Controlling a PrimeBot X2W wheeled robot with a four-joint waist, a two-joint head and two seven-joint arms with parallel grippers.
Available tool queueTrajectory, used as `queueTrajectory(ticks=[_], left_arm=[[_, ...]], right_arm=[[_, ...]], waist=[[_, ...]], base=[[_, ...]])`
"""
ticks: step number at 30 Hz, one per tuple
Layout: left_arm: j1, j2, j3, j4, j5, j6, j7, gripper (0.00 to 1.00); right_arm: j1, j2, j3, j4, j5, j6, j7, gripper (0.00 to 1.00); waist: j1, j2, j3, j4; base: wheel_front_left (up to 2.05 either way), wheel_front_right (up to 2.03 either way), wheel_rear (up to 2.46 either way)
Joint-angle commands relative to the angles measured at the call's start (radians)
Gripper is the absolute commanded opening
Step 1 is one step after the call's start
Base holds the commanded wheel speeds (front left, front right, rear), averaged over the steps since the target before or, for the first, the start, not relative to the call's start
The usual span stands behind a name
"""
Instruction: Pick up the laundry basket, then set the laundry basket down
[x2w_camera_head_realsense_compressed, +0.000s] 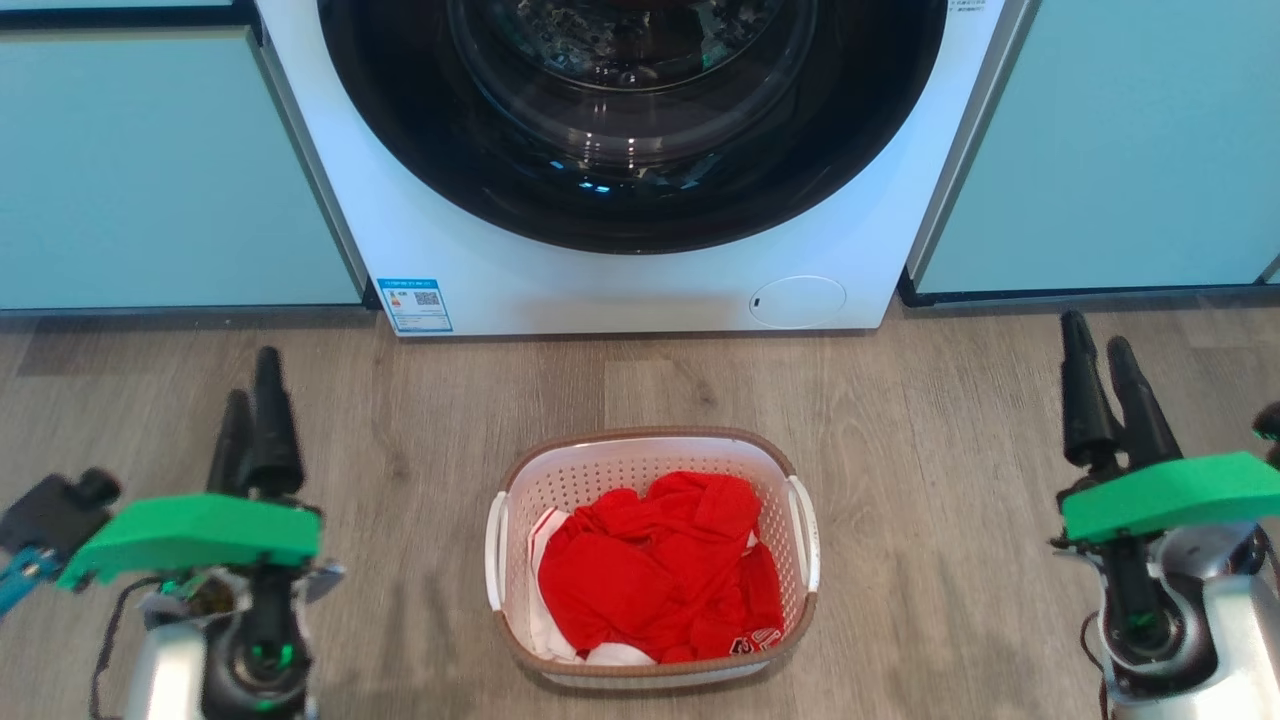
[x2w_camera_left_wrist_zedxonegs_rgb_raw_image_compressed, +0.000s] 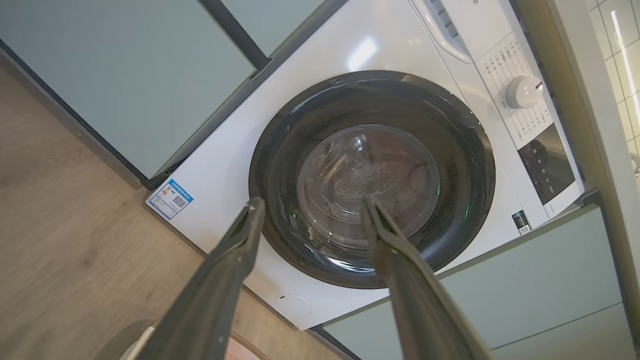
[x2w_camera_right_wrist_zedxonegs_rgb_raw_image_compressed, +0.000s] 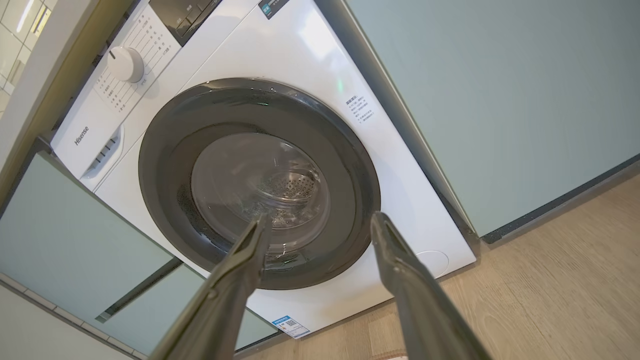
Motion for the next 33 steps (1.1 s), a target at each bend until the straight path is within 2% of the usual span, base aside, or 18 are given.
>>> queueTrajectory(ticks=[1,7,12,14,18,24,33], left_arm=[[-0.054,0.014,-0.005,-0.054,0.050,0.019,-0.014,1.00],[-0.060,0.015,-0.112,-0.067,0.212,0.093,-0.032,1.00],[-0.063,0.035,-0.193,-0.048,0.283,0.136,-0.047,1.00],[-0.059,0.040,-0.217,-0.029,0.297,0.144,-0.052,1.00],[-0.060,0.049,-0.252,0.011,0.343,0.149,-0.064,1.00],[-0.076,0.058,-0.308,0.026,0.429,0.181,-0.082,1.00],[-0.091,0.079,-0.403,0.117,0.540,0.207,-0.109,1.00]], right_arm=[[-0.065,-0.028,0.020,-0.055,-0.042,0.001,-0.014,1.00],[-0.070,-0.040,0.058,-0.081,-0.139,0.001,-0.032,1.00],[-0.056,-0.040,0.080,-0.064,-0.198,0.001,-0.047,1.00],[-0.046,-0.022,0.067,-0.042,-0.209,0.001,-0.053,1.00],[-0.035,-0.032,0.089,-0.002,-0.246,0.001,-0.065,1.00],[-0.034,-0.057,0.139,0.042,-0.293,0.001,-0.083,1.00],[-0.035,-0.085,0.218,0.186,-0.334,0.001,-0.109,1.00]], waist=[[0.0000,0.0000,0.000,0.000],[0.0000,0.0000,-0.001,0.000],[0.0000,0.0000,-0.004,-0.004],[0.0000,0.0000,-0.007,-0.006],[0.0000,0.0000,-0.011,-0.009],[0.0000,0.0000,-0.011,-0.012],[0.0000,0.0000,-0.018,-0.013]], base=[[0.00,0.00,0.00],[0.00,0.00,0.00],[0.00,0.00,0.00],[0.00,0.00,0.00],[0.00,0.00,0.00],[0.00,0.00,0.00],[0.00,0.00,0.00]])
